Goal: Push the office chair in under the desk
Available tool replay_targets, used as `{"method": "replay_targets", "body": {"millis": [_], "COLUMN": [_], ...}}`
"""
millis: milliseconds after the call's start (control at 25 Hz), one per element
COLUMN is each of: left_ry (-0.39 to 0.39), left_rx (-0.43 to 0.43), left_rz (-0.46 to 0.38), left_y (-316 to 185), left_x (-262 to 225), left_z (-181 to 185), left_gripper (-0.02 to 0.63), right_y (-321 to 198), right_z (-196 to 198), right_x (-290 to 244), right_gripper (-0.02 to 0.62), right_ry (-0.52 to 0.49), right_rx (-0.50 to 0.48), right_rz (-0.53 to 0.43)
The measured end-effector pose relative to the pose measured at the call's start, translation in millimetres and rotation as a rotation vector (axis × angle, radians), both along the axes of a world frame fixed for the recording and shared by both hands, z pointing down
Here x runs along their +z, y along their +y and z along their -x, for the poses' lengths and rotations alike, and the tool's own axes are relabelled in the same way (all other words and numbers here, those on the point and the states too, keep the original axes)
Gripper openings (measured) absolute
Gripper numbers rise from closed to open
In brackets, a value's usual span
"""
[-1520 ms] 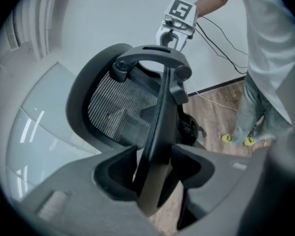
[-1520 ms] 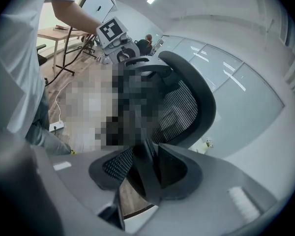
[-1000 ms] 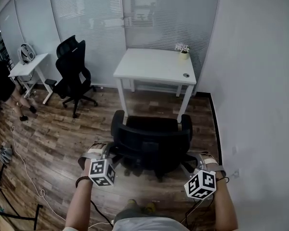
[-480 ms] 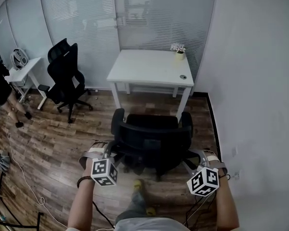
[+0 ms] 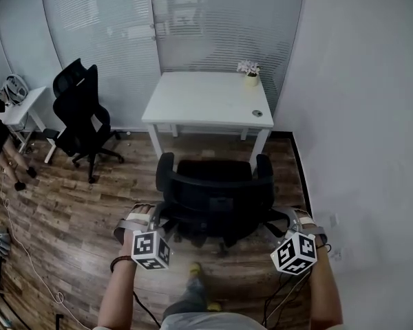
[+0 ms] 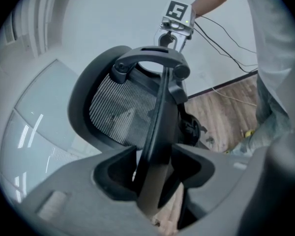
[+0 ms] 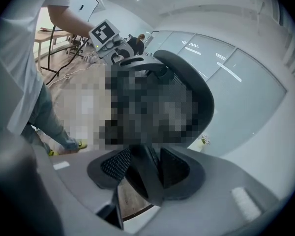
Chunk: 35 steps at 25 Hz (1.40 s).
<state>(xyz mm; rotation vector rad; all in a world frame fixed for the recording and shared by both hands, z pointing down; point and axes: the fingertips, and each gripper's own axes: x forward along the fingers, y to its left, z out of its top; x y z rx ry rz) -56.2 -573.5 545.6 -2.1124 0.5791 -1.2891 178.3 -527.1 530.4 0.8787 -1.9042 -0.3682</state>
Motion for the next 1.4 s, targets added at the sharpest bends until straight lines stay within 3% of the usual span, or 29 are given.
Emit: {"method": "replay_targets", "body": {"millis": [520, 1200, 1400], "left_ry": [0.007, 0.035, 0.032], "left_rx": [0.025, 0.067, 0.083], "left_rz": [-0.001, -0.023, -0.024], "left_y": [-105, -192, -204], "left_x": [-4, -7, -6], "left_z": [-6, 3, 8], "left_gripper": [0.216, 0.215, 0.216], "right_y": [-106, -190, -196], "right_z": [-5, 5, 12], "right_x": [-3, -2, -1], "right_gripper": [0.184, 0.186, 0.186], "right_ry": [0.001, -0.007, -0.032], "right_rx": [0.057, 0.112, 0.125], "right_rz": [0.038, 0.067, 0.013]}}
